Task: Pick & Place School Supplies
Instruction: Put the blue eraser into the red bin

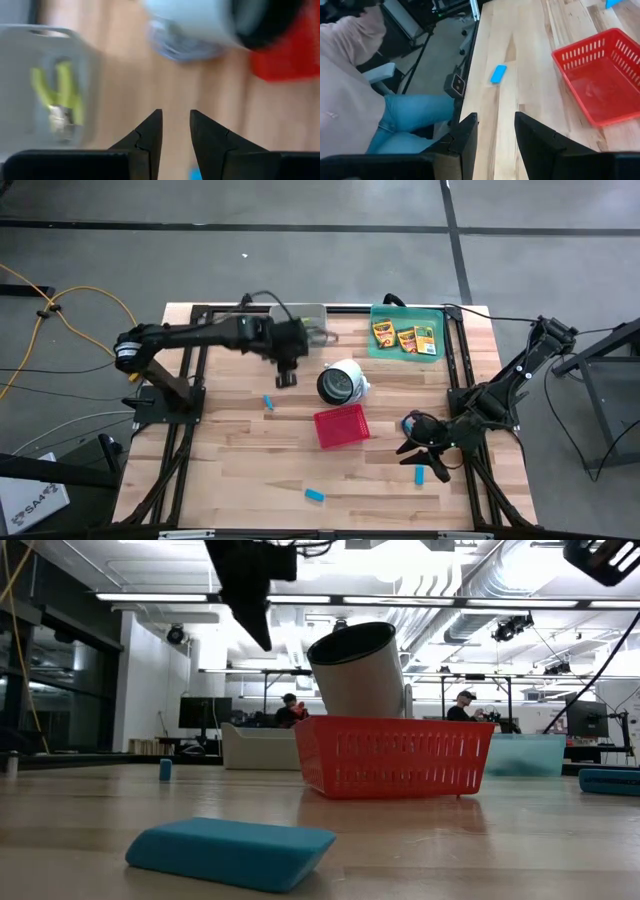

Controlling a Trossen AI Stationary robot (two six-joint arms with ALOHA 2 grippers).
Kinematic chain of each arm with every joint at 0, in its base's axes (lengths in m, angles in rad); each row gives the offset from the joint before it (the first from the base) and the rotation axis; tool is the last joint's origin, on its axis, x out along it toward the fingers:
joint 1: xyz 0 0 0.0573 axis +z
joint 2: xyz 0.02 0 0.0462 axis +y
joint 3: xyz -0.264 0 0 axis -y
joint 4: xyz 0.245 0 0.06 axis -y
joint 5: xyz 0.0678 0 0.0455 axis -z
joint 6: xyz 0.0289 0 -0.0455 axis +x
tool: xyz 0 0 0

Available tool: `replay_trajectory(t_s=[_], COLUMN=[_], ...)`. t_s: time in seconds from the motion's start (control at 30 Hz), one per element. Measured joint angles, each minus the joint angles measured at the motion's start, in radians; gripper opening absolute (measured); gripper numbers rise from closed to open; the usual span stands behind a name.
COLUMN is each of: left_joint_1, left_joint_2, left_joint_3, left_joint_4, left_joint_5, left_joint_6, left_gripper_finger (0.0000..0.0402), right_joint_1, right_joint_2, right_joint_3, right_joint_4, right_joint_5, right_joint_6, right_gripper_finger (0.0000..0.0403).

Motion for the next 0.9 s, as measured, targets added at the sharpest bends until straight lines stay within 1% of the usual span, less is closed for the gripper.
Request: replay_trajectory(t_s=[0.1, 0.3, 0.43, 0.53, 0.7, 0.9], left_joint_1=[-0.100, -0.288, -0.395, -0.466, -0.572, -0.646], left_joint_2=[0.000, 0.001, 0.001, 0.001, 0.001, 0.002], left_joint_3=[-0.001, -0.003, -0.003, -0.003, -0.003, -0.003], left_joint_4=[-0.056, -0.067, -0.065, -0.065, -0.069, -0.069], left_joint_5=[0.001, 0.001, 0.001, -0.022, -0.063, -0.106], left_joint_6=[-0.039, -0.134, -0.224, -0.300, -0.385, -0.512], left_gripper_finger=[0.0092, 0.0092, 0.0092, 0.0092, 0.0092, 0.0092], right_joint_1=[-0.007, -0.012, -0.013, -0.013, -0.013, -0.013], right_joint_2=[0.028, 0.103, 0.139, 0.158, 0.167, 0.167], right_joint_3=[0.000, 0.000, 0.000, 0.000, 0.000, 0.000], right_joint_4=[0.001, 0.008, 0.030, 0.070, 0.141, 0.171], right_joint_5=[0.000, -0.005, -0.004, -0.003, -0.003, -0.002], right_joint_6=[-0.018, -0.018, -0.013, -0.015, -0.048, -0.077], right_gripper_finger=[0.0122, 0.0122, 0.0122, 0.0122, 0.0122, 0.0122])
